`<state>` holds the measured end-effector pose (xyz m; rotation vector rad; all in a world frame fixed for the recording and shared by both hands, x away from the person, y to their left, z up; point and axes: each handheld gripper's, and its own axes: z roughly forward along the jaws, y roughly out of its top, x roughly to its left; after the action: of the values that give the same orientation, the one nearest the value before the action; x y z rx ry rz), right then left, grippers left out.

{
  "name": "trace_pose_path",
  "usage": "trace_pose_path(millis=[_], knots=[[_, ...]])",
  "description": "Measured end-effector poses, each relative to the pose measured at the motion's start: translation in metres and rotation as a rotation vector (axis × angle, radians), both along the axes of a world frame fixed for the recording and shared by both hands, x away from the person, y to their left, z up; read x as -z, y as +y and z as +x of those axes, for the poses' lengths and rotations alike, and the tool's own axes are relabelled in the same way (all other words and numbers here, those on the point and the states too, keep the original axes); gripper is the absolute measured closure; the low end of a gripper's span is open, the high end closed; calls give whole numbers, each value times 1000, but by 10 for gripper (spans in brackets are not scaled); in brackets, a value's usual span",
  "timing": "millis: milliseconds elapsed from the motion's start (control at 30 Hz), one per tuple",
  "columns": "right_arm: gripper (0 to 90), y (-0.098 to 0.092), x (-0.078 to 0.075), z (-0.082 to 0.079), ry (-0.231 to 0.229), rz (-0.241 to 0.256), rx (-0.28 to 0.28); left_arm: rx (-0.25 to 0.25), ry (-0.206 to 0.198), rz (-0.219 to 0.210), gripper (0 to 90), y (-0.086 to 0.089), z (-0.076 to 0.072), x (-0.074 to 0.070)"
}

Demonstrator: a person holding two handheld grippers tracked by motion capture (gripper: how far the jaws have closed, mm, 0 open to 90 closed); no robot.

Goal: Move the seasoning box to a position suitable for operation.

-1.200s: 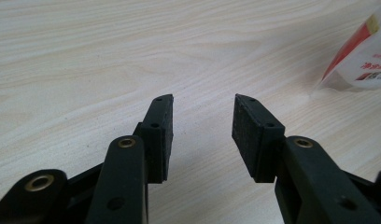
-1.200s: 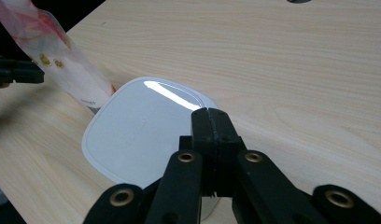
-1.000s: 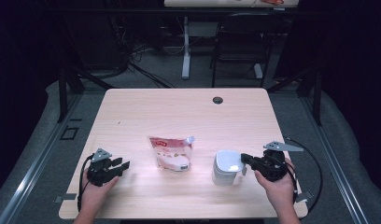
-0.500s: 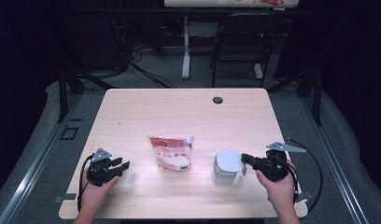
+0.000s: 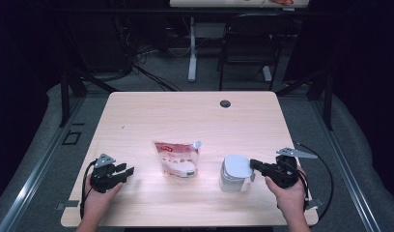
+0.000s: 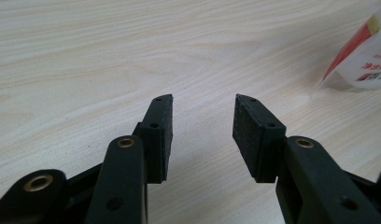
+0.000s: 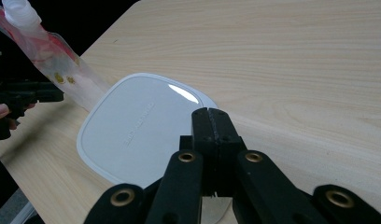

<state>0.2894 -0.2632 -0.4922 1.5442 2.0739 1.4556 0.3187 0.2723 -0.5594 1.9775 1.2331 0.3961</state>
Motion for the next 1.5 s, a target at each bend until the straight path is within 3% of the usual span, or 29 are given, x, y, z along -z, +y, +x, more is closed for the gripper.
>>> trace_pose_path(millis=[1500], knots=[[900,-4,3,0,11,34,3,1,-4,1,577,0,0,0]])
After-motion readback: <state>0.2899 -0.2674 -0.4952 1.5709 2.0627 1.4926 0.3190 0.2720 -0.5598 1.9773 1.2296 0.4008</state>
